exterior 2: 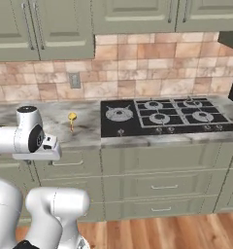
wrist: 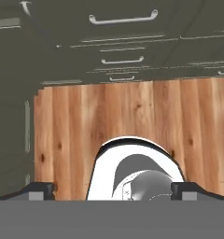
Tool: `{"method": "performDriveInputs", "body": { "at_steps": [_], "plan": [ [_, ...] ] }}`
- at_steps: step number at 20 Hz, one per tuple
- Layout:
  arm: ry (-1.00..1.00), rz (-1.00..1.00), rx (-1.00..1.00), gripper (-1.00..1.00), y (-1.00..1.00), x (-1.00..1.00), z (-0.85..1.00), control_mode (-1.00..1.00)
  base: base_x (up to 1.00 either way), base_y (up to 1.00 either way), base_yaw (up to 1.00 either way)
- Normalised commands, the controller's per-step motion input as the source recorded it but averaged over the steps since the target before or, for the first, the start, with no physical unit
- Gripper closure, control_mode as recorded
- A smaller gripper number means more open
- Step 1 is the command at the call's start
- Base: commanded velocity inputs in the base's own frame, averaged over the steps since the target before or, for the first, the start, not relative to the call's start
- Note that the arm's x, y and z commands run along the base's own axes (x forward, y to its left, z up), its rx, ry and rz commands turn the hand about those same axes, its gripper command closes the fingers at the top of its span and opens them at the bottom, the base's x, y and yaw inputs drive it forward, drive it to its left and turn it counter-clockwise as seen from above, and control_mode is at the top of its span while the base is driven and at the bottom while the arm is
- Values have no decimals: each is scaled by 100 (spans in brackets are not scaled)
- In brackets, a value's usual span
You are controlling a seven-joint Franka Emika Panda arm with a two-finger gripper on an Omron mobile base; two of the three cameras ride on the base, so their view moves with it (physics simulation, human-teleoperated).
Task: Take the fork and place it on the left side of the plate. Then take the spoon and place it on the right side of the plate. Make sure they're directly next to the plate.
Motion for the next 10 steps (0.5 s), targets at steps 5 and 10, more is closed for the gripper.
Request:
{"method": "performDriveInputs", "body": {
  "at_steps": [5,10],
  "plan": [
    [0,0,0,-100,0,0,0,100,53,72,17],
    [0,0,0,-100,0,0,0,100,63,41,29]
  ]
}}
